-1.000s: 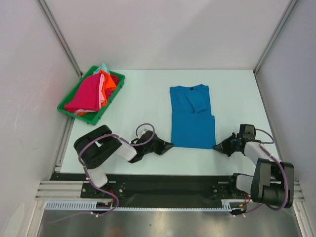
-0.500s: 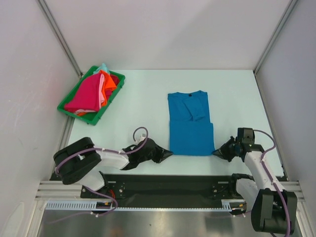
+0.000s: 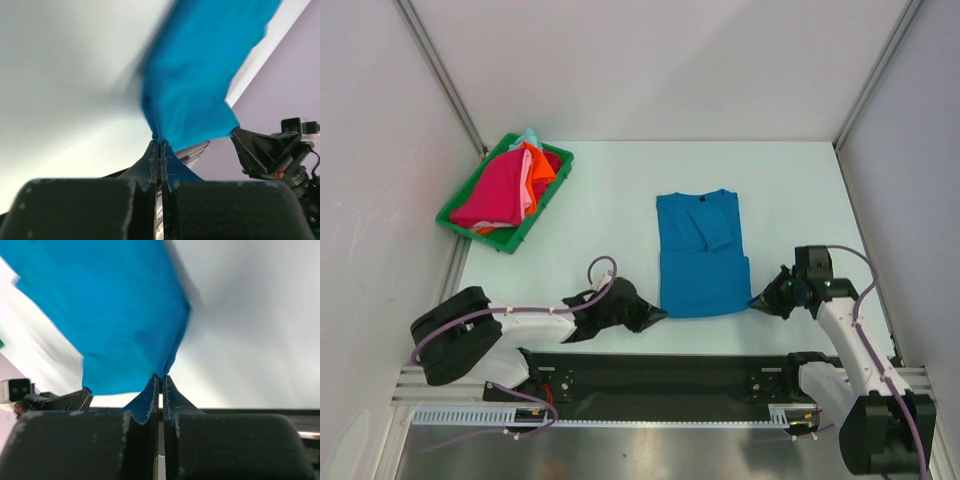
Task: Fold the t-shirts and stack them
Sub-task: Fold the tshirt
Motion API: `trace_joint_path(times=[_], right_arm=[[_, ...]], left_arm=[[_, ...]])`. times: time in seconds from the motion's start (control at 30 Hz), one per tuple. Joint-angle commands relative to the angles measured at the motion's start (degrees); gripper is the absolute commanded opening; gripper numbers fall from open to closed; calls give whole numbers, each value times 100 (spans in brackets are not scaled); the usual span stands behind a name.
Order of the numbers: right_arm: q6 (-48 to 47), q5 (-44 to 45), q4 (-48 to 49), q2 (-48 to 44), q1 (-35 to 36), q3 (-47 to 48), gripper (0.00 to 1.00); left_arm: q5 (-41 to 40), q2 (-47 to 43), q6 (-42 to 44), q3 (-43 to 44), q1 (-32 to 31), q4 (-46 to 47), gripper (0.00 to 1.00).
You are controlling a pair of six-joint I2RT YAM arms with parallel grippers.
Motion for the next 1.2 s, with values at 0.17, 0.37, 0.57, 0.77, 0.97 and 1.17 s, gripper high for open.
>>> trace_joint_path(times=[0.17,0.37,0.57,0.77,0.97,1.17], right_arm=[[-611,124,713,2192,39,2327,0],[-769,-140,855,4091,31,4187,0],[-848,-281,539,5828,-13,6018,0],[-848,-535,196,7053,-84,7750,0],[-805,-773,2,8038,-110,8832,0],[-708,-992,-15,8548,-321,9325,0]], left_arm=[[726,669,2277,2631,1431,-1497,0],[1447,1830,3156,4082,2320,-1708,0],[1965,2962,3403,5207,2944,-1560,0],[2265,4009,3368,6315,3226,-1418,0],[2379,4520,3262,6869,3394,-1365,0],[2300,4767,3227,7001,3560,-1374,0]])
